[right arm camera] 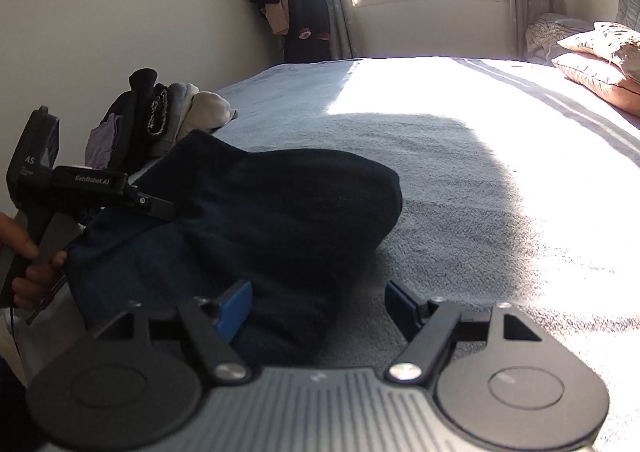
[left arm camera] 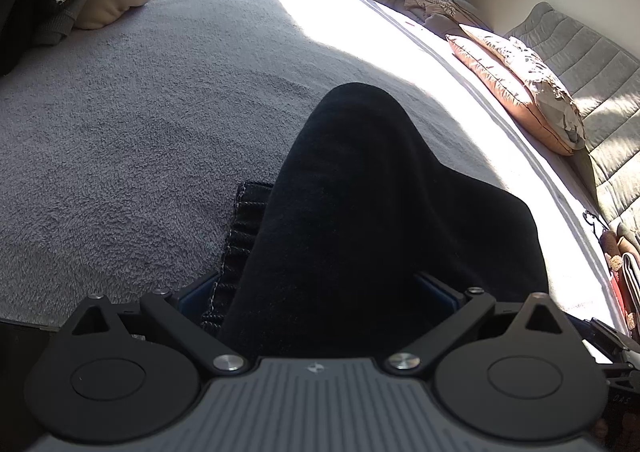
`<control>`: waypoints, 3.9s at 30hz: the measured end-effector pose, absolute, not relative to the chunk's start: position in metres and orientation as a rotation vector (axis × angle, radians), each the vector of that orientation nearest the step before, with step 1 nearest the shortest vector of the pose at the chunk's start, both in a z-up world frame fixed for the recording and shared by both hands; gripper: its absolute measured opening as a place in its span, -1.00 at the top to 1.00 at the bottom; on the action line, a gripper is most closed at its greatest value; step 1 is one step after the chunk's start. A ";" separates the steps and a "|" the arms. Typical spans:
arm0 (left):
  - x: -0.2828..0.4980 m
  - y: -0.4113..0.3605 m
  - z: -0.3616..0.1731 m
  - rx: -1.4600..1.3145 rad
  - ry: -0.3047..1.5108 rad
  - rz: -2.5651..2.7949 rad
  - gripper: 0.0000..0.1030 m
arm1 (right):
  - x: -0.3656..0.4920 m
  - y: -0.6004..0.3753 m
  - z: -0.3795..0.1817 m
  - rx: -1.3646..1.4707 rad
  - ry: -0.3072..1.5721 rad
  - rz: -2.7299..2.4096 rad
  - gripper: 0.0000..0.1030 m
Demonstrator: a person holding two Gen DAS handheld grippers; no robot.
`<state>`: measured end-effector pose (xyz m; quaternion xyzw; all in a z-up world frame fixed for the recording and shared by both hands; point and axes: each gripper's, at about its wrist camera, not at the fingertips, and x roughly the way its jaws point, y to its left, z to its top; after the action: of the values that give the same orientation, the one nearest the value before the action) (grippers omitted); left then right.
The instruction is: Fold clothes
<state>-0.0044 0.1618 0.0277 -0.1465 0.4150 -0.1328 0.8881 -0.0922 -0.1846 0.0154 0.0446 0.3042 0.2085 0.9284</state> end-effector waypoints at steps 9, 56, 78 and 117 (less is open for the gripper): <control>-0.005 0.164 0.029 -0.312 0.867 -0.276 -1.00 | -0.081 -0.199 0.012 0.218 0.684 0.428 -0.44; -0.044 0.117 0.057 0.016 0.661 -0.454 -0.95 | -0.039 -0.151 0.016 0.012 0.518 0.458 -0.16; -0.014 0.181 0.028 -0.410 0.898 -0.346 -0.96 | -0.060 -0.233 -0.002 0.650 0.784 0.556 -0.59; -0.013 0.171 0.025 -0.376 0.880 -0.326 -1.00 | -0.079 -0.192 0.000 0.519 0.706 0.582 0.22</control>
<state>-0.0131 0.1708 0.0246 -0.1800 0.4213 -0.1560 0.8751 -0.0787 -0.1922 -0.0004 0.2479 0.3368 0.2776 0.8649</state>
